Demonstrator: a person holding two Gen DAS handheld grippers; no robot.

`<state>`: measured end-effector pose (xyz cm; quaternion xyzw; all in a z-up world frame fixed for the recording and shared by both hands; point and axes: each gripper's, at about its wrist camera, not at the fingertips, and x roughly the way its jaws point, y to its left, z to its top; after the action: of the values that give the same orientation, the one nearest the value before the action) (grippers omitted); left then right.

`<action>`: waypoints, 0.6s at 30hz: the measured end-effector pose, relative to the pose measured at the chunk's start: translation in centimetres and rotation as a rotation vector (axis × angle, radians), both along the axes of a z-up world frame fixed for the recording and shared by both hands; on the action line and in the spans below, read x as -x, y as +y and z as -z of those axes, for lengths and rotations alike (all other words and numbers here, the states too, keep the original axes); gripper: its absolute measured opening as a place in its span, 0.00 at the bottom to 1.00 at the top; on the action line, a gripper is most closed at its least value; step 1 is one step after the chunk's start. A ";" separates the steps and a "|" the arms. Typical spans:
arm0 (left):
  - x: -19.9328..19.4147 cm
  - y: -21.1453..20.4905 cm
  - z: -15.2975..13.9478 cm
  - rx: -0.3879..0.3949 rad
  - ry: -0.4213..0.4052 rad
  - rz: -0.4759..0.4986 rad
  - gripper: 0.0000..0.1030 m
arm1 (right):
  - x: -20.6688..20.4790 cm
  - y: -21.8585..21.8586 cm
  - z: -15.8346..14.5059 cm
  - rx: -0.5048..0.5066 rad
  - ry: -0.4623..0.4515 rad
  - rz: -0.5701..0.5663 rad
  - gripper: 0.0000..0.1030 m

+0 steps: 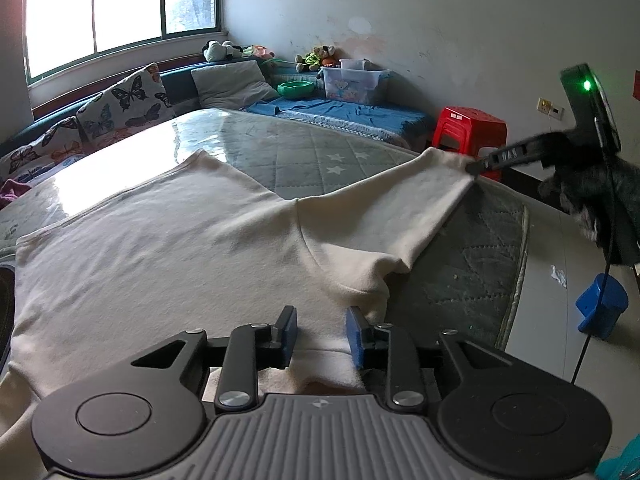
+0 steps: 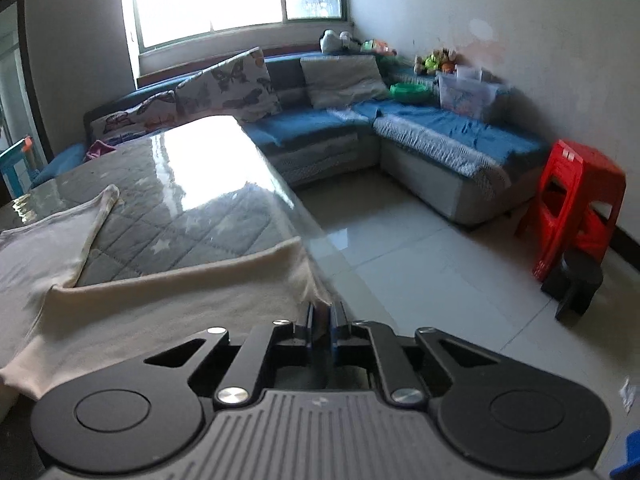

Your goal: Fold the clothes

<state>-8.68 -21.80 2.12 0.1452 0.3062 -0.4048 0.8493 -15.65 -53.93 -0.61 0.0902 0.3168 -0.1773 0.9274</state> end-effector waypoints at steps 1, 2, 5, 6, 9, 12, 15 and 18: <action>0.0 0.0 0.0 -0.002 -0.001 0.002 0.29 | 0.0 -0.1 -0.6 0.025 -0.017 0.003 0.05; 0.0 0.0 0.0 -0.004 -0.002 0.004 0.29 | 0.0 -0.2 -1.1 0.041 -0.030 0.006 0.05; 0.0 -0.1 0.1 -0.008 -0.007 0.012 0.31 | -0.4 -0.7 -1.9 0.062 -0.048 0.011 0.04; 0.1 -0.1 0.1 -0.009 -0.008 0.014 0.31 | -0.6 -0.8 -1.9 0.063 -0.046 0.010 0.04; 0.1 -0.1 0.0 -0.012 -0.006 0.017 0.34 | -1.2 -0.8 -1.1 0.050 -0.023 0.000 0.05; 0.0 -0.2 -0.6 -0.001 -0.008 0.011 0.34 | -1.4 -0.7 -0.3 0.031 -0.008 -0.003 0.05; -0.1 -0.5 -1.3 0.025 -0.020 0.020 0.34 | -1.2 -0.8 -1.7 0.020 -0.038 -0.014 0.05; -0.3 -1.4 -1.4 0.035 -0.024 0.039 0.34 | -1.0 -0.9 -3.2 0.012 -0.071 -0.027 0.05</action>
<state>-8.43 -23.20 3.52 0.1411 0.2858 -0.4246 0.8474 -14.67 -54.80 2.59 0.0867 0.2841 -0.1634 0.9408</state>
